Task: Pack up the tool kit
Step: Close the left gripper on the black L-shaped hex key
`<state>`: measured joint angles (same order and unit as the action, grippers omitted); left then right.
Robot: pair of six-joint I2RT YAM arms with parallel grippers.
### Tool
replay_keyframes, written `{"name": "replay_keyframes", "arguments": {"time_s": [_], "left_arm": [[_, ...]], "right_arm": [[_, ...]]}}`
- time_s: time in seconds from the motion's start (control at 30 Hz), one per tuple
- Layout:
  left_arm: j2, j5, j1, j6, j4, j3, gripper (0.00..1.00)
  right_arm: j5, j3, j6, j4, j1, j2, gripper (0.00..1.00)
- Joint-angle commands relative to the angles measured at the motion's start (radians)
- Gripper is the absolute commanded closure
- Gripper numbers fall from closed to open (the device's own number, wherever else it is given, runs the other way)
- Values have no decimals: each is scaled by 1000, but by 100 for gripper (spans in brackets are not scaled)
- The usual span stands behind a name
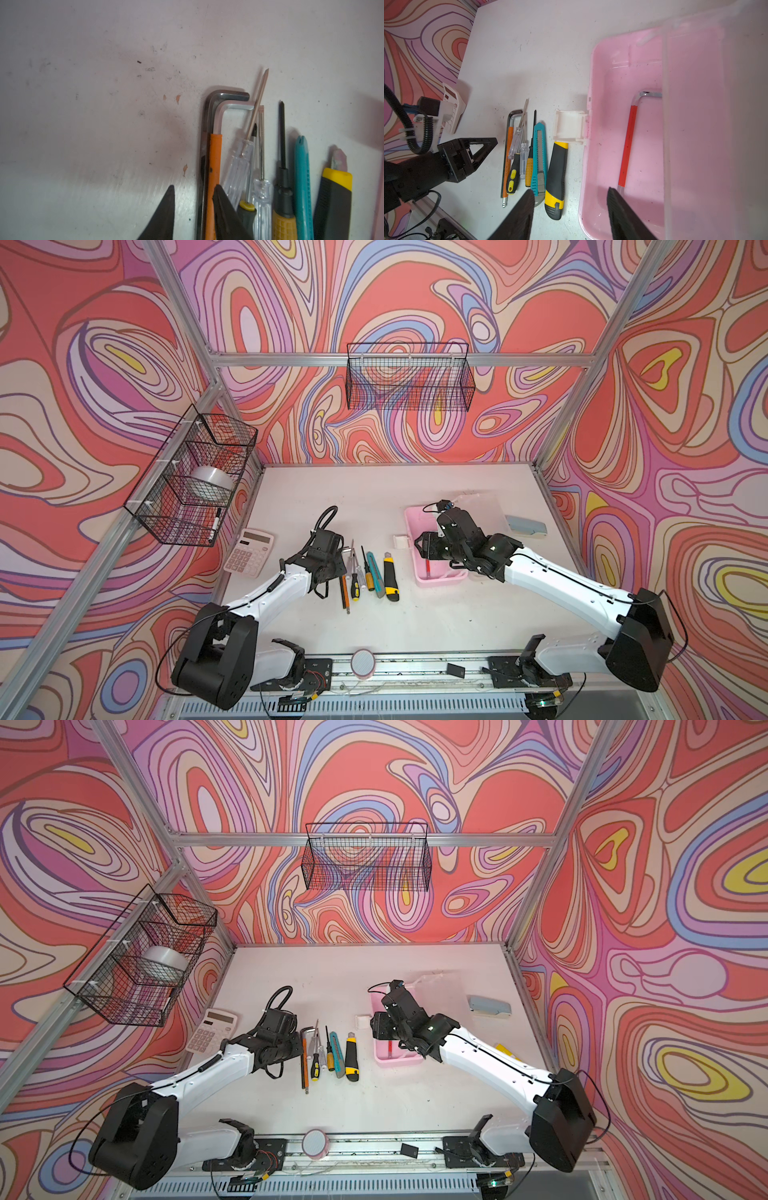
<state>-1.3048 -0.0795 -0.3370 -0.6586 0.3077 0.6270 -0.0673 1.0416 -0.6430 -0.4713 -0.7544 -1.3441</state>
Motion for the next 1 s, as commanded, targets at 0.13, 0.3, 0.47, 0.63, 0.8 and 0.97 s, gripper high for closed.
{"name": "replay_keyframes", "arguments": {"time_s": [0.13,0.3,0.47,0.63,0.8,0.97], "left_arm": [[-80,33,27,24,-77,38,71],[-108,37,32,32,-79,49,72],[-136,33,32,29,-90,46,74],[-142,13,33,22,-96,29,75],[-147,11,33,20,-98,20,75],[-186,9,33,16,-90,45,76]], "right_arm": [[-37,50,12,-14,-8,-60,41],[-34,64,14,-5,-8,-86,41],[-35,68,25,2,-7,-100,41],[-38,53,25,9,-8,-101,41],[-43,39,20,11,-7,-98,41],[-49,43,21,13,-6,-102,41]]}}
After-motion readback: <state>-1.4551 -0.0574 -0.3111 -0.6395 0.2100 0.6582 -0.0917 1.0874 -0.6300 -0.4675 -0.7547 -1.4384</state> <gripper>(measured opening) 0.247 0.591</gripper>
